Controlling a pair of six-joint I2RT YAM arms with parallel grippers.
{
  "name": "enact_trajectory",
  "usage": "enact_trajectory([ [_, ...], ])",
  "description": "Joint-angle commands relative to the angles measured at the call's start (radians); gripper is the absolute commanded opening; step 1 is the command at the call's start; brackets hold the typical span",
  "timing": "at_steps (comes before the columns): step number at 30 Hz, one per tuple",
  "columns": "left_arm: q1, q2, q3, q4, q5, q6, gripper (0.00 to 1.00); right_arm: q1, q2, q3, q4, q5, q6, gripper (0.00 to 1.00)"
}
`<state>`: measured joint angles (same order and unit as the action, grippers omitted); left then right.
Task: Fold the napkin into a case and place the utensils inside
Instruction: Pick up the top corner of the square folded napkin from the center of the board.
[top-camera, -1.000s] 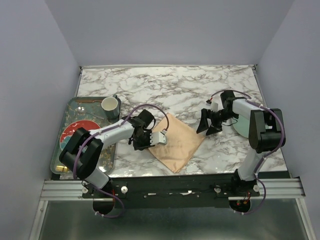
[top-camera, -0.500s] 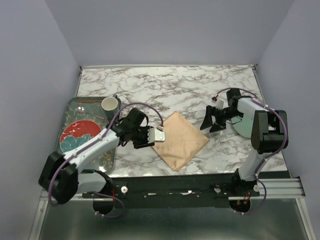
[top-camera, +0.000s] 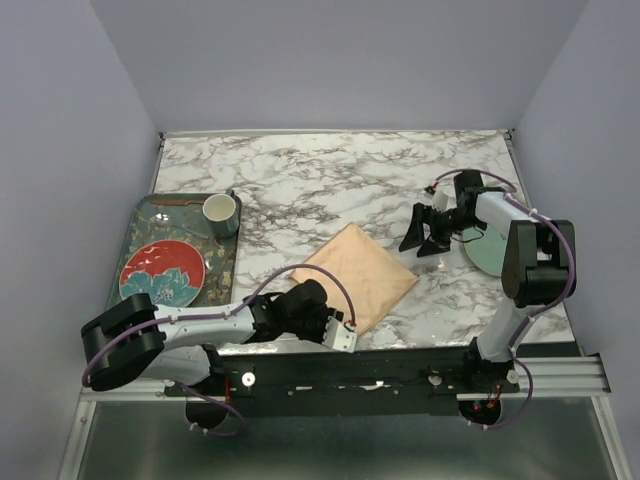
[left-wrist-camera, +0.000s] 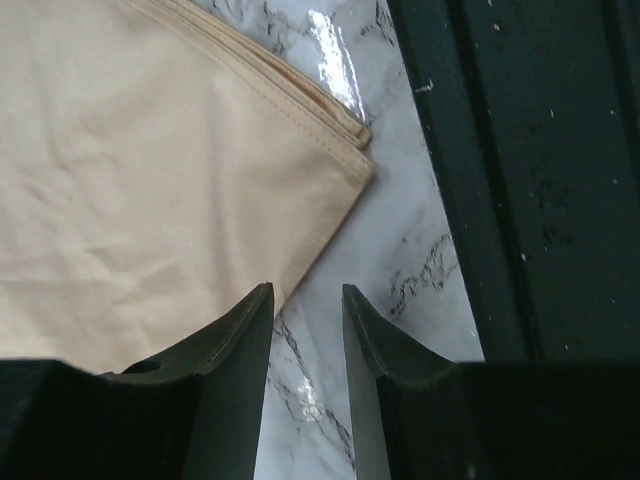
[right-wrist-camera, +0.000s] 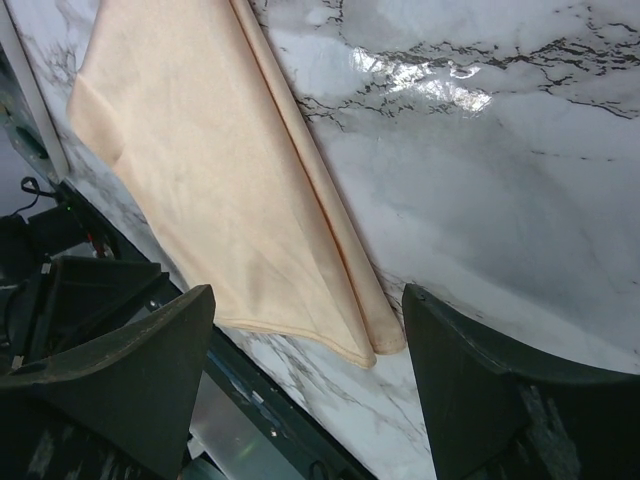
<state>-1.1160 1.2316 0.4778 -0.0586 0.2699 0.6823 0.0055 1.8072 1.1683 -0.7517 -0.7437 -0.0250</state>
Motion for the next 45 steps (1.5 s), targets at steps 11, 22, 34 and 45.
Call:
enact_trajectory([
  [11,-0.165,0.134,0.005,0.177,-0.138,-0.006,0.43,-0.001,0.050,0.022,0.002,-0.046,-0.012,0.84],
  [22,-0.212,0.193,0.016,0.223,-0.178,-0.053,0.36,-0.002,0.037,-0.025,0.003,-0.054,-0.038,0.84],
  [34,-0.212,0.155,0.044,0.160,-0.189,-0.038,0.15,-0.024,0.040,-0.019,-0.006,-0.066,-0.046,0.84],
  [45,-0.170,0.106,0.116,0.117,-0.199,-0.003,0.00,-0.025,0.050,0.002,-0.026,-0.069,-0.062,0.84],
])
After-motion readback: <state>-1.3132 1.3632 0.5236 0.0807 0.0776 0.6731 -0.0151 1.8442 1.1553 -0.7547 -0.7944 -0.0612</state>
